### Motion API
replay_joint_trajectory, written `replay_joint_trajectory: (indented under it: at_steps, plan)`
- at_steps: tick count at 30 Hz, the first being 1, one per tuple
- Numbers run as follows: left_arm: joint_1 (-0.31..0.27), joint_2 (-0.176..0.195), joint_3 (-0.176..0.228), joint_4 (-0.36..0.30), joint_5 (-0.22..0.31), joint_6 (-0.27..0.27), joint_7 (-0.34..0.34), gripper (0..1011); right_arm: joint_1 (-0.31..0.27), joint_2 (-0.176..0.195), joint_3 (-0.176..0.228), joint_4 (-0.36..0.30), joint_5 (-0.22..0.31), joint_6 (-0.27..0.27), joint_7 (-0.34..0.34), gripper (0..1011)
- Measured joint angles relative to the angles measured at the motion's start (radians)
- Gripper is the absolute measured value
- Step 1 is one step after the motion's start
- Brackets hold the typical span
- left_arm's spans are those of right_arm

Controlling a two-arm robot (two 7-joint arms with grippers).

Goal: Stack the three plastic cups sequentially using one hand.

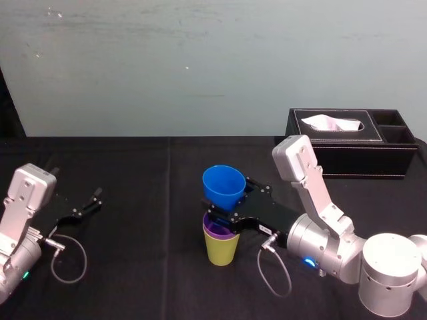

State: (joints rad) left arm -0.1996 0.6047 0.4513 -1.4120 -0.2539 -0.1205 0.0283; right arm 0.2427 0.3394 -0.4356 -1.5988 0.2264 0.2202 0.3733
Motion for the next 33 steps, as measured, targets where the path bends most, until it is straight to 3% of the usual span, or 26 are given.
replay_joint_trajectory:
  at_steps: [14, 33]
  plan:
    - [0.000, 0.000, 0.000, 0.000, 0.000, 0.000, 0.000, 1000, 0.028, -0.018, -0.013, 0.061, 0.000, -0.016, 0.008, 720]
    - [0.000, 0.000, 0.000, 0.000, 0.000, 0.000, 0.000, 1000, -0.005, 0.004, -0.012, 0.016, 0.004, 0.004, 0.007, 720]
